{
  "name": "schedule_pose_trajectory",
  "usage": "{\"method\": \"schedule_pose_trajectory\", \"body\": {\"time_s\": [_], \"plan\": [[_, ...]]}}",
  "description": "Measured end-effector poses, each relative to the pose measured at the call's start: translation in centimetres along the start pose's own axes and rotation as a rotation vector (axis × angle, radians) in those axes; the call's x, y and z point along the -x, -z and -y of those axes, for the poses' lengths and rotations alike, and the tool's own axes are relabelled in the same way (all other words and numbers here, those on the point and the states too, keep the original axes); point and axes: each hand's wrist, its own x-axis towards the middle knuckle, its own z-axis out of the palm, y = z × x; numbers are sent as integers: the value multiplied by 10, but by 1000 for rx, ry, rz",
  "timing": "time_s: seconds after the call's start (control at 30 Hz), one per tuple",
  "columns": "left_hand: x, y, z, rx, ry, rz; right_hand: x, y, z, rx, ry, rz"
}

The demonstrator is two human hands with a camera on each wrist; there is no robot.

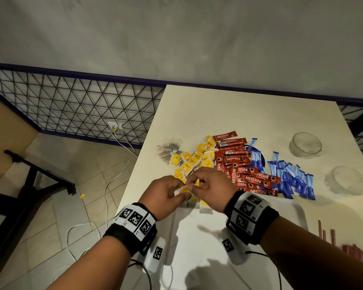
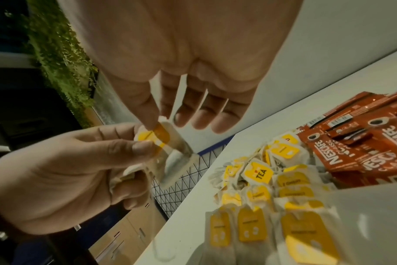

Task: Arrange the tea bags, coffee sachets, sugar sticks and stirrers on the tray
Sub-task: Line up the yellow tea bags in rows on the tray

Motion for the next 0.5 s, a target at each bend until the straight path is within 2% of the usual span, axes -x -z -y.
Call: {"method": "schedule_pose_trajectory", "body": {"time_s": [0.2,0.33,0.5], "plan": [[-4,-7,7,18,45,42,-4,0,-4,-106,-90,2],[-3,-19,14,-164,151,134,-4,-4,-15,94,-147,118],[0,-32,24,-301,279,272,1,-20,-36,212,-284,238]]}}
